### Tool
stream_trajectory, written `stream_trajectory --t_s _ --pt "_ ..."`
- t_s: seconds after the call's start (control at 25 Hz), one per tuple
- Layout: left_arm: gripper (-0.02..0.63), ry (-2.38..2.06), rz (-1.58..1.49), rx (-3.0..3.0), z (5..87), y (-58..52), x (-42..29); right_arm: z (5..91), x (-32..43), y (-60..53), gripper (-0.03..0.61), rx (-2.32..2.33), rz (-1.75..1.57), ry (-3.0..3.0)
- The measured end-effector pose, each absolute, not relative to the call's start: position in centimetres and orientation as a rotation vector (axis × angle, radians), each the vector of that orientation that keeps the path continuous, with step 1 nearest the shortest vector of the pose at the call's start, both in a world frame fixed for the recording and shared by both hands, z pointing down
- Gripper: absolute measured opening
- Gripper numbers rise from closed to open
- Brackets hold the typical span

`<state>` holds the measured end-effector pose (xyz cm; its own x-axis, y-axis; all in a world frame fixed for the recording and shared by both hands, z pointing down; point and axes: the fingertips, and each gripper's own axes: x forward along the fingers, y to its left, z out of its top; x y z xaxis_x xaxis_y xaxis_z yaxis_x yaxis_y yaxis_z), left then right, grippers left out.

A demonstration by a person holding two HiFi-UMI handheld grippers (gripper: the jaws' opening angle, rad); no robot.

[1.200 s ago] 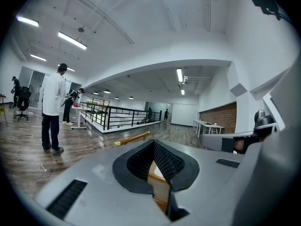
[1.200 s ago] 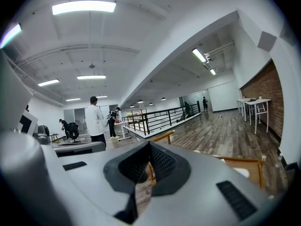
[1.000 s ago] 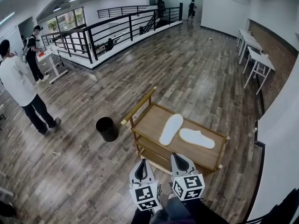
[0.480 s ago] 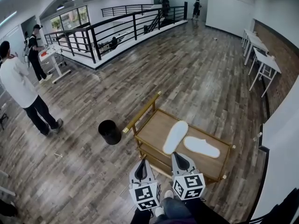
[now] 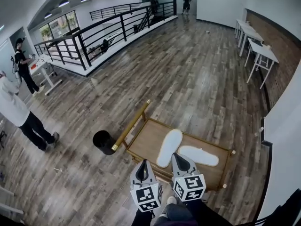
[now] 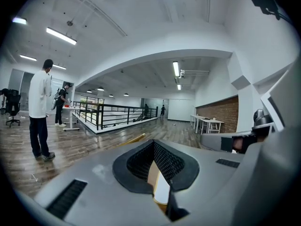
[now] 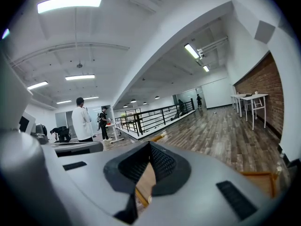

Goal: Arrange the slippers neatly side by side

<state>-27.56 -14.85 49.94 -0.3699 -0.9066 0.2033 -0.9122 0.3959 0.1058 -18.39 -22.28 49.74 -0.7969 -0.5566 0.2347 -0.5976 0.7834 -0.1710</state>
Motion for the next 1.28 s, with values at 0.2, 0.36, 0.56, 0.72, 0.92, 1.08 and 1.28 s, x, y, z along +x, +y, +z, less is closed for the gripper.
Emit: stream_trajectory --t_s 0.2,0.36,0.56,0.72,0.92,1.08,1.28 --pt "0.000 -2.374 0.063 1.687 50.2 -18.9 -26.2 50.3 -16.4 -25.7 -0.002 1.007 0.378 -2.773" --pt "0.000 -2.316 0.076 1.753 50.4 -21.3 -24.7 50.5 -14.5 -27.7 -0.002 1.098 0.393 -2.737" --pt "0.000 -2.244 0.098 1.846 50.1 -24.1 -23.2 50.5 -12.4 -29.9 -0.002 1.217 0.413 -2.690" --pt "0.000 -2.183 0.105 1.913 50.4 -26.1 -23.1 51.0 -11.6 -31.0 -0.002 1.309 0.423 -2.641" --pt "0.000 -2.077 0.114 2.031 50.2 -29.1 -23.3 50.8 -11.3 -32.8 -0.002 1.454 0.420 -2.570" --pt "0.000 -1.989 0.110 2.129 49.9 -31.6 -23.8 50.7 -11.3 -34.1 -0.002 1.571 0.424 -2.504" --pt "0.000 -1.884 0.117 2.212 50.3 -33.8 -24.2 50.8 -11.5 -34.8 -0.002 1.686 0.421 -2.432"
